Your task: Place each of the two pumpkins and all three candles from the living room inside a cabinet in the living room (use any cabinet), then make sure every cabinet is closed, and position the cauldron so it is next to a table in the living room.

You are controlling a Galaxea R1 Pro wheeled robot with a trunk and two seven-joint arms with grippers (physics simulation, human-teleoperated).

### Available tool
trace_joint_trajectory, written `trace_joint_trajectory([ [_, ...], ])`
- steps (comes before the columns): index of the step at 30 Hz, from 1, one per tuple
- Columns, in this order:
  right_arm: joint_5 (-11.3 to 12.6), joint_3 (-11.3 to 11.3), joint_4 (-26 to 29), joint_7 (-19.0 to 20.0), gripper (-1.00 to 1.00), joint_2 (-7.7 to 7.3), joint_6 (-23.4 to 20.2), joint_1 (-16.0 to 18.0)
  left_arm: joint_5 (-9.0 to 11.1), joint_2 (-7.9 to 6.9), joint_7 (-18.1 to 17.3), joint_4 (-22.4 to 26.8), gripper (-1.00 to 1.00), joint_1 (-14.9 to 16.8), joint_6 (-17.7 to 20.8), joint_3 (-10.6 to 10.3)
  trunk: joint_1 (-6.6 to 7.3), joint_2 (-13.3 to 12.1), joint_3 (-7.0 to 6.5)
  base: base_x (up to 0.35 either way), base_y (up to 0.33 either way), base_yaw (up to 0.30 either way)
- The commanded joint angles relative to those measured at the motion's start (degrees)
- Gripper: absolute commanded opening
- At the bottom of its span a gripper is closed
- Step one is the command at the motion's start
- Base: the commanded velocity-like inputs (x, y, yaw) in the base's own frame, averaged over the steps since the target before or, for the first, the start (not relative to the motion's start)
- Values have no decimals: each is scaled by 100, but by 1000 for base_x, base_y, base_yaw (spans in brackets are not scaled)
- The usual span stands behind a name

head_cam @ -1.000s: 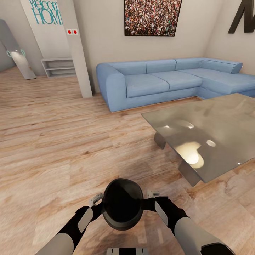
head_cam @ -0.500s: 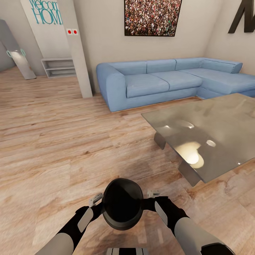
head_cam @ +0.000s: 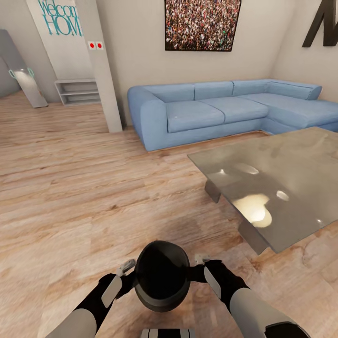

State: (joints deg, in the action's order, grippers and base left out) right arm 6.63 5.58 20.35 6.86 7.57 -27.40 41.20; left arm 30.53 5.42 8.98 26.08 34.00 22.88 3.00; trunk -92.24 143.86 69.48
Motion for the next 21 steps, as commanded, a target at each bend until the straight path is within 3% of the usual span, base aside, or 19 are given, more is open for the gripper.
trace_joint_trajectory([
  [1, 277, 136, 22, 97, -100, 60, 384, -6, 146, 38, -80, 29, -100, 1, -443, -159, -63, 0, 5, 269, 0, 0],
  [21, 285, 136, 22, 97, -100, 60, 384, -6, 146, 38, -80, 29, -100, 1, -443, -159, -63, 0, -3, 38, 0, -12],
])
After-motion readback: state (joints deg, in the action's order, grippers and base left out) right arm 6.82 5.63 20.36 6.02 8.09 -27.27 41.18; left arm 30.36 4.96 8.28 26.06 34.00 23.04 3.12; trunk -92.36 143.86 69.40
